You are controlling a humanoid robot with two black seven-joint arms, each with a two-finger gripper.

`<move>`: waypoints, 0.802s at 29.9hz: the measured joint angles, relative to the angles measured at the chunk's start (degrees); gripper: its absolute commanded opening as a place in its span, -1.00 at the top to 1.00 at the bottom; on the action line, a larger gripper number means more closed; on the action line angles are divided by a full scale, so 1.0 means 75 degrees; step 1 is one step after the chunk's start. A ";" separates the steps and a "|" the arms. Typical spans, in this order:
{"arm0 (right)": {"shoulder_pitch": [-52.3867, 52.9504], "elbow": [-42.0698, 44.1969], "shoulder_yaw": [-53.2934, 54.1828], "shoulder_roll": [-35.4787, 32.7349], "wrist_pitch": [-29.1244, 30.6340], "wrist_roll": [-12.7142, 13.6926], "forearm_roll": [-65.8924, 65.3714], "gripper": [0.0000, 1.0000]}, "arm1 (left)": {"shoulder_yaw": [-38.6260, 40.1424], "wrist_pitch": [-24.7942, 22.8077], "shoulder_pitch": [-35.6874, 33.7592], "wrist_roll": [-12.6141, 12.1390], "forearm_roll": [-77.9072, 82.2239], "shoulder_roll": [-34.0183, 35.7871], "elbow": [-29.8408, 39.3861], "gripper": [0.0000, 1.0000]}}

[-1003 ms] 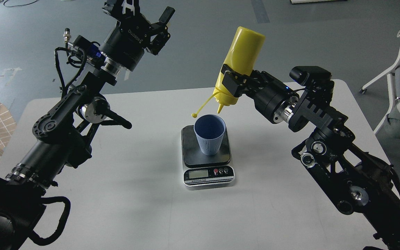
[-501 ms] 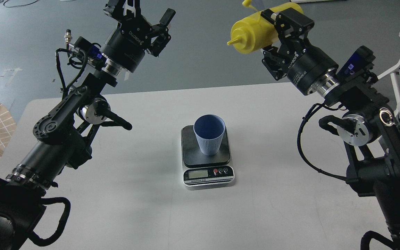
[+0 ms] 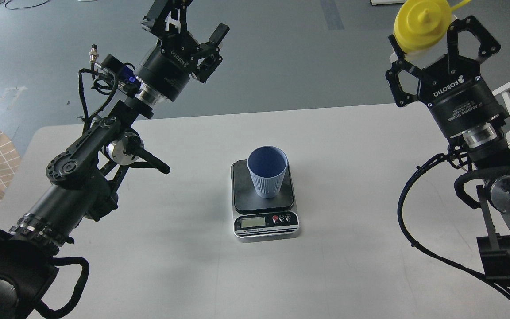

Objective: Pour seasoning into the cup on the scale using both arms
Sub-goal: 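Raise the yellow bottle upright with the right gripper and move it back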

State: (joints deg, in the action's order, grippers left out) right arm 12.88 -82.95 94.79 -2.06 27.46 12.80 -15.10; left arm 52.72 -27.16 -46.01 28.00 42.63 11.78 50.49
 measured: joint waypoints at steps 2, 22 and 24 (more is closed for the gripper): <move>-0.0202 0.0362 0.0023 0.0184 0.0057 -0.0007 0.0114 1.00 | -0.0130 -0.0003 0.0006 0.0000 0.0000 0.0026 -0.0029 -0.96; -0.1361 0.1368 -0.0016 0.0276 0.0075 0.0048 0.0902 0.99 | -0.0343 0.0023 0.0231 0.0000 0.0083 0.0175 -0.0170 -0.96; -0.1606 0.1364 -0.0011 0.0276 0.0075 0.0027 0.1084 0.99 | -0.0303 0.0024 0.0286 0.0000 0.0083 0.0173 -0.0170 -0.96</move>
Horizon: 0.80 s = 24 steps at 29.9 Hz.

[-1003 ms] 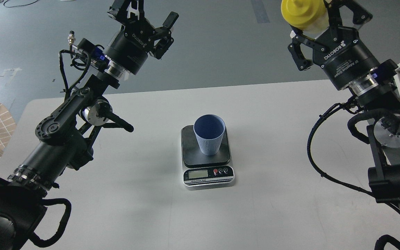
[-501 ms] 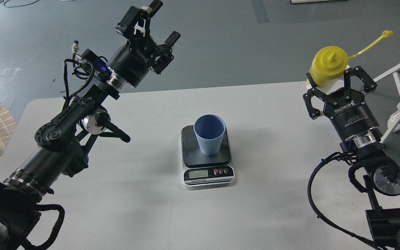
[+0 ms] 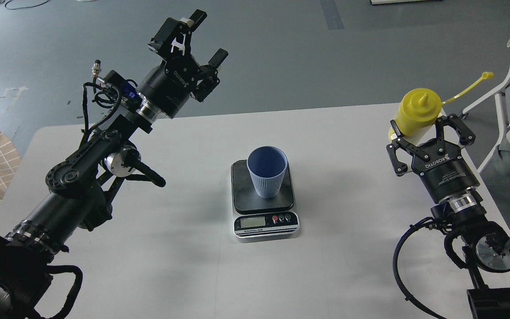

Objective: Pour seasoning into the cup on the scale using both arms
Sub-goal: 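Raise the yellow bottle upright with the right gripper and move it back, then lower the yellow bottle onto the table and open the right gripper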

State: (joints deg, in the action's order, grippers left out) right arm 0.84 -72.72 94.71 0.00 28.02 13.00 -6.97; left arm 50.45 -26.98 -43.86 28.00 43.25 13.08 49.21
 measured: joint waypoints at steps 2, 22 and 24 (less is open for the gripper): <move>-0.0213 -0.0001 0.0000 0.0000 0.0000 -0.0001 0.0252 0.97 | 0.0022 0.0002 0.0057 0.0000 0.0005 -0.0005 -0.0001 -0.96; -0.0853 0.1001 0.0433 0.0000 -0.0003 0.0048 0.1578 0.87 | -0.0012 0.0045 0.0112 0.0000 0.0010 -0.0087 0.0076 -0.96; -0.0788 0.1187 0.0385 0.0000 -0.0003 0.0049 0.1555 0.87 | -0.0012 0.0047 0.0113 0.0000 0.0011 -0.0062 0.0081 -0.96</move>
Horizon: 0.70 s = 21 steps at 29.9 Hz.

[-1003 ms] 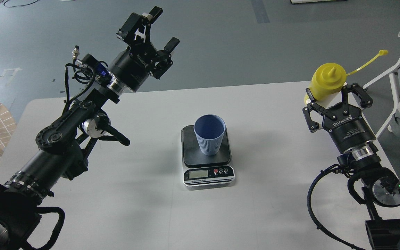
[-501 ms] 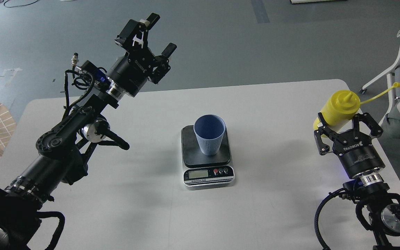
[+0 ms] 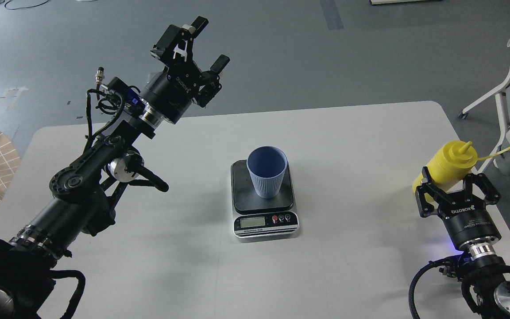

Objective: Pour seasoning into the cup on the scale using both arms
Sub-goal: 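Lower the yellow bottle onto the table and open the right gripper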

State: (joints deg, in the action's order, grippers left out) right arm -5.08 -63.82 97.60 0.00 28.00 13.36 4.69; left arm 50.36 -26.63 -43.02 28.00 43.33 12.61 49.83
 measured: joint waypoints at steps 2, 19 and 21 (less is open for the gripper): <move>0.0292 0.0362 -0.0013 0.0000 0.0000 0.0000 -0.0048 0.86 | 0.0000 0.0002 0.0013 0.0000 0.0002 0.0021 0.0001 -0.96; 0.0496 0.0797 -0.0070 -0.0002 0.0007 0.0162 0.0030 -0.70 | 0.0000 0.0002 0.0019 0.0000 0.0023 -0.0032 0.0002 -0.96; 0.0459 0.0800 -0.0066 -0.0003 0.0008 0.0167 0.0030 -0.90 | 0.0000 0.0001 0.0018 0.0000 0.0024 -0.0031 0.0001 -0.96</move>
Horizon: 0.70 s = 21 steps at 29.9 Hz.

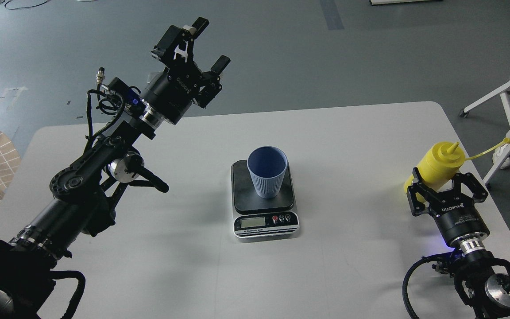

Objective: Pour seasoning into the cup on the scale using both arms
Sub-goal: 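Lower the yellow bottle onto the table and open the right gripper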

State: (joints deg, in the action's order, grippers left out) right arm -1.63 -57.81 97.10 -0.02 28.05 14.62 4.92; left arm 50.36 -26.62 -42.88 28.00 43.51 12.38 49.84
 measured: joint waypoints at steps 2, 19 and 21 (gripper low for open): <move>-0.0032 0.0004 0.0011 0.0000 0.0000 0.0007 0.0005 -0.93 | 0.0000 -0.0001 0.0000 0.0000 0.0000 -0.0001 0.0000 -0.96; -0.0701 -0.0589 0.0073 0.0002 -0.0013 0.0018 0.0296 -0.99 | -0.0038 -0.0013 0.0022 0.0000 0.0034 0.0016 -0.0024 -0.96; -0.0984 -0.0874 0.0073 0.0002 -0.0013 0.0027 0.0354 -0.99 | -0.0030 -0.0013 0.0022 0.0000 0.0034 -0.0014 -0.0024 -0.96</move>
State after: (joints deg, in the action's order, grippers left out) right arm -9.01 -64.37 97.65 0.00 27.95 14.82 7.57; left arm 50.14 -26.72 -42.71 28.00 43.77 12.27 49.66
